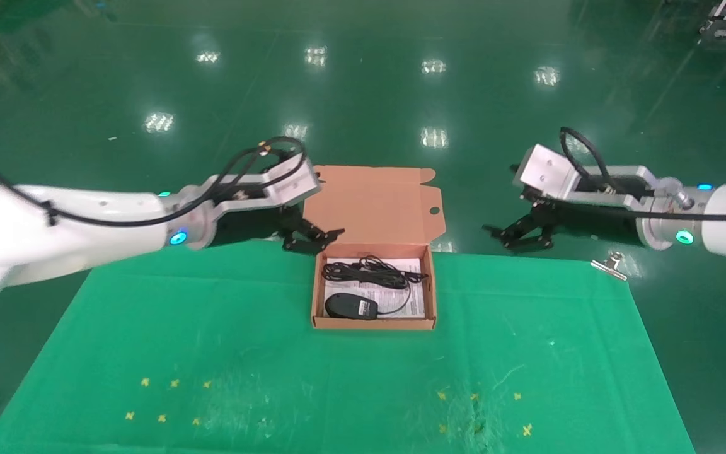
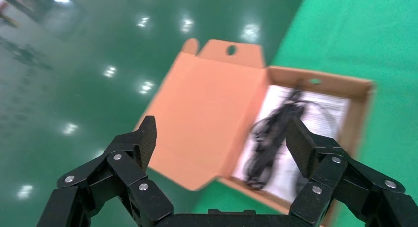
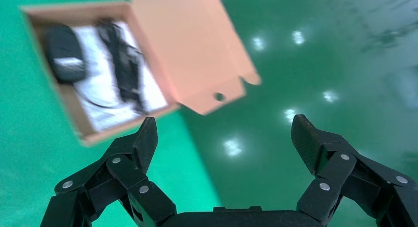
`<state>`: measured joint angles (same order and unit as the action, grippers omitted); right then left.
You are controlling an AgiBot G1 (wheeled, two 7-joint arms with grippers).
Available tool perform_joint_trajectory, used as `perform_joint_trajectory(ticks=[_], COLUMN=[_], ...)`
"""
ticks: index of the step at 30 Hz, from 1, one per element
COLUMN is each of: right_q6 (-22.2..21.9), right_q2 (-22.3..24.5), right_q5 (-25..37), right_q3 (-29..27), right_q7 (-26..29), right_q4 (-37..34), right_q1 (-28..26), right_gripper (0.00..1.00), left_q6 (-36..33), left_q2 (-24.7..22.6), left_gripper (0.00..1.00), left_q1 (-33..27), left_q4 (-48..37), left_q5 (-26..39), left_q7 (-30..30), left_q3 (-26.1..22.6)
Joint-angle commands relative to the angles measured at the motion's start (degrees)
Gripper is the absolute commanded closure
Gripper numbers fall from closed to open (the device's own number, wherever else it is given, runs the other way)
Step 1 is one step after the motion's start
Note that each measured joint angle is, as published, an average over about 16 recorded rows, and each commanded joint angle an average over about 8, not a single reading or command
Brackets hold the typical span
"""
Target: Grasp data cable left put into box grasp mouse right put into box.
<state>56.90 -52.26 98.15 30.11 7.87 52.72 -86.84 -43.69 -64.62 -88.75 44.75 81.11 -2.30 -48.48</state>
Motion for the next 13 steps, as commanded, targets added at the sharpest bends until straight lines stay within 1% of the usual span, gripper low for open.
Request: perform_joint_trajectory(ticks=[1,10,13], right_q6=[1.21,6.67,7.57], right_q2=[0.72,3.99,4.53], right_q5=[-2.36,-13.03,-14.81], right_q3=[-0.59,-3.26,-3.71], right_q7=[0.12,0.67,0.76], right_q4=[0.87,4.83,5.49], right_q1=[1.06,5.85,6.65], right_gripper=[0.0,0.0,0.0], left_q6=[-1.79,-9.87,-11.22], left_q2=[1.26,6.96,7.91], left_gripper=[0.0,0.0,0.0], left_q1=[1.16,6.39,7.26], left_q4=[1.23,6.78,7.7], left_q5=[-1.67,-9.23,-10.48], left_q7=[-0.36,-1.99,-2.26], left_q3=[1.38,7.63,8.67])
